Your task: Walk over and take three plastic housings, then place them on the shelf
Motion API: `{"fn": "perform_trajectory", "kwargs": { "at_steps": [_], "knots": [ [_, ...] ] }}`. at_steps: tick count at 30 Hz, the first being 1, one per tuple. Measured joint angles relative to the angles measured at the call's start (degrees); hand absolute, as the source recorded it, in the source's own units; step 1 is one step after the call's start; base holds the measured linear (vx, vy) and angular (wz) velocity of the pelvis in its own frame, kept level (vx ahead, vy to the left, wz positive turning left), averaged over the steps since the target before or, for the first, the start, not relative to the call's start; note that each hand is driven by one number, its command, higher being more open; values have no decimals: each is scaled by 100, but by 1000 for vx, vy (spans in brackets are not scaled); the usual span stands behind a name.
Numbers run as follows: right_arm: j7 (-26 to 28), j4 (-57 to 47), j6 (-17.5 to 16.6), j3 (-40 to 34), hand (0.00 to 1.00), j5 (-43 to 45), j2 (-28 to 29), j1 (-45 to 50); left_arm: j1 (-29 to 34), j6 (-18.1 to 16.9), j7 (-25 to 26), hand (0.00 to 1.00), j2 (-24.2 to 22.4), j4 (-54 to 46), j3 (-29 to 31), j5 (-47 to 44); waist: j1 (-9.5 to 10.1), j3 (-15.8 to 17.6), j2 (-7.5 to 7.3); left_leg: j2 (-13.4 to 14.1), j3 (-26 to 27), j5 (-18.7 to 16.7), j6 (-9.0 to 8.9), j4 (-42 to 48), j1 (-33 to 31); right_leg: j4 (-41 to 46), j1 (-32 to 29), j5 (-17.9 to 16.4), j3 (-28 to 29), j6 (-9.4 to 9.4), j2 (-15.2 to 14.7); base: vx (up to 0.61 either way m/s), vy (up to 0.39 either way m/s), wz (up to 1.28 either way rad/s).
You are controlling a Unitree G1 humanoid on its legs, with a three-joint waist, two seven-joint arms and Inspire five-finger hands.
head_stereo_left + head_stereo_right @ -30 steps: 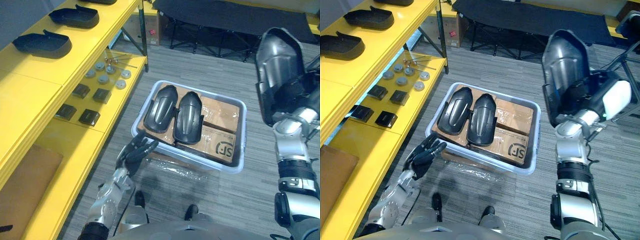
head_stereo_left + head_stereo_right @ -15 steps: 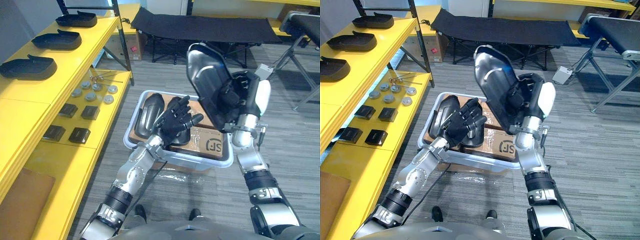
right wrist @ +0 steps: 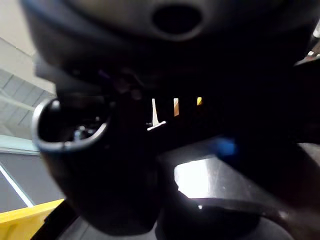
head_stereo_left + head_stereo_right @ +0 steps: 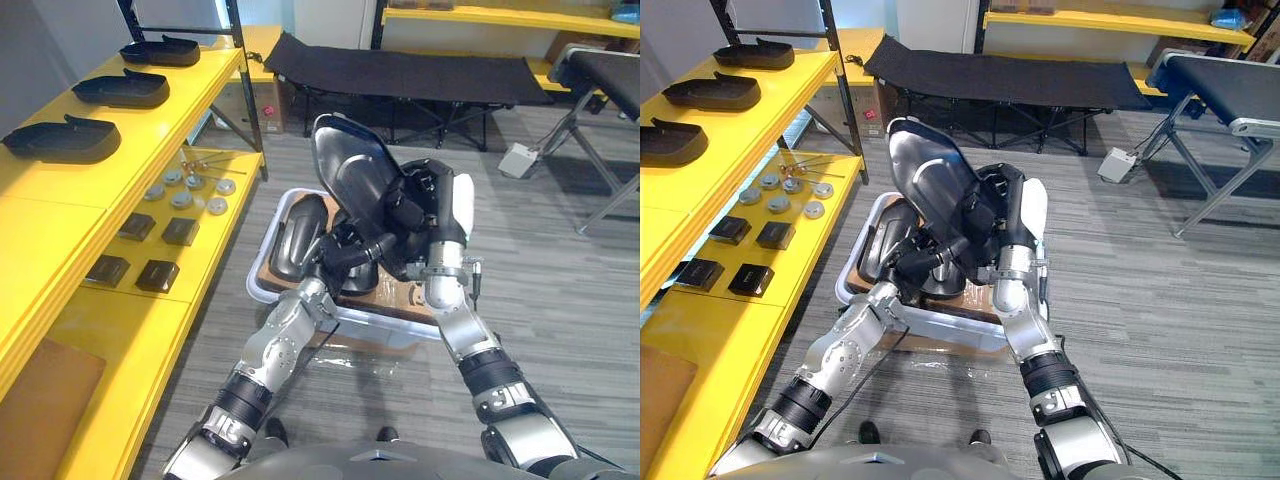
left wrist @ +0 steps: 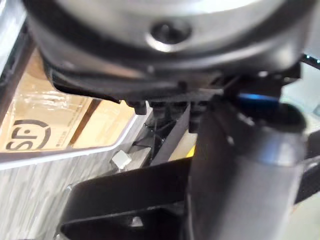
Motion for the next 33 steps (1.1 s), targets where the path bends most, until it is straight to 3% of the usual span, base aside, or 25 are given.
{"fn": "perform_trajectory", "kwargs": {
  "at_steps": [10,11,16,21,25,29,33],
  "knots": [
    [49,-16,-124,244,0,410,238,297,1,-416,95,100,-9,1,19,-594,-11,-37,-58,-3,-15,3,4,0,-1,-3,-1,0,-5,-1,0,-1,1,0],
    [34,-16,-151,248,0,527,267,385,1,-552,180,0,-18,2,-6,-776,-12,-55,-86,-2,-15,3,4,1,-1,-4,-1,0,-6,-1,0,0,0,0],
    [-10,-15,-219,422,0,773,377,690,2,-1194,350,0,-37,4,64,-1254,-27,-80,-127,-2,-15,3,4,0,-1,-5,-2,0,-9,-1,-1,0,0,0],
    [-66,-30,-420,640,0,802,404,790,2,-1269,479,0,-33,201,279,-1346,-34,-89,-148,-2,-19,3,4,0,-1,-6,-3,0,-14,-1,-2,0,0,0],
    [-166,-110,-682,916,0,752,414,851,2,-898,477,0,-10,267,527,-1005,-83,-125,-217,-2,-22,3,4,1,-2,-8,-4,0,-16,-2,-2,0,0,0],
    [-209,-142,-658,955,0,769,347,1068,-64,-433,6,0,285,274,461,58,-83,-176,-315,-11,-20,3,3,3,-4,-9,-5,0,-13,-2,-10,0,0,0],
    [-292,-142,-611,954,0,908,310,1201,-248,-104,-268,0,569,388,246,243,-135,-176,-314,-12,5,3,4,5,-3,-10,-17,9,5,-9,-12,0,0,-2]
  ]
}}
